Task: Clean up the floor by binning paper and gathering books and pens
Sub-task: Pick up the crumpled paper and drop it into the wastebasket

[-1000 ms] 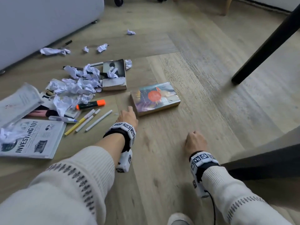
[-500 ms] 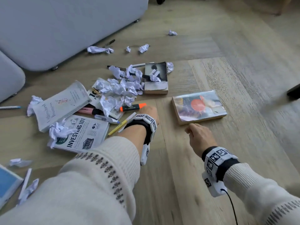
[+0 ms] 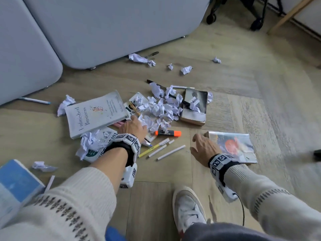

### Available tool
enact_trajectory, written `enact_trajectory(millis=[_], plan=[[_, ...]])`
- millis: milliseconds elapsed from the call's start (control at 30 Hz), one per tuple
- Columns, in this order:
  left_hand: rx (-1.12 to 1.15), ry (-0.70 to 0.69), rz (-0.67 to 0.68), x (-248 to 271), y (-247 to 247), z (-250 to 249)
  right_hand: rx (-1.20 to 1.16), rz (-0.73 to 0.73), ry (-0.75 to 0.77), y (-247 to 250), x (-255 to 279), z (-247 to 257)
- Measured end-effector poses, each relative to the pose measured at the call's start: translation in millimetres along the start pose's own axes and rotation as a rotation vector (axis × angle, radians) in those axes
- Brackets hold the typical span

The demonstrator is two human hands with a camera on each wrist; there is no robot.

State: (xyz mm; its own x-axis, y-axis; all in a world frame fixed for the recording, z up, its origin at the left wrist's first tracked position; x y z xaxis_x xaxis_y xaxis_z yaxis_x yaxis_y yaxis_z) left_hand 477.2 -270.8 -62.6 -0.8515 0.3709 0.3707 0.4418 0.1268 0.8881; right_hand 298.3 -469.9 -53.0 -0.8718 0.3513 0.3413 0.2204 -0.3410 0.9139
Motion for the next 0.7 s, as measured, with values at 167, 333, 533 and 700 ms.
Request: enact_trajectory(millis=[167, 333, 533, 700], plan=[[-0.006, 0.0, -0.053, -16, -33, 13, -0.072, 0.069, -0.007, -50, -29, -18], [-0.012, -0.097, -0.11, -30, -41, 4, -0.17, -0.125, 0.138, -63, -30, -34], [-0.045, -0.065, -0.18, -40, -38, -2, 0.049, -0.139, 0.245, -69, -32, -31], [0.121, -0.028, -0.215, -47, -21, 1, -0.297, -0.208, 0.115, -27, -71, -15]])
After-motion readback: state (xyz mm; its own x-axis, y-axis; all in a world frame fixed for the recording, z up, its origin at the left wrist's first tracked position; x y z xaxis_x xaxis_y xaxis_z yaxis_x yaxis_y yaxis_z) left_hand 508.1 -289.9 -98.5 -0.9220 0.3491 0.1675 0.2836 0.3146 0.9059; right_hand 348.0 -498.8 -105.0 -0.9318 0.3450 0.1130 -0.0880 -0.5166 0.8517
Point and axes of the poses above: each hand's wrist, its own x-axis away from the middle knuckle, its own y-axis out of the back of the hand, z = x × y, the point moved 5 cm from there along -x, towards the middle knuckle, and after that the axes turned 6 degrees about -x, right-handed, at the moved point
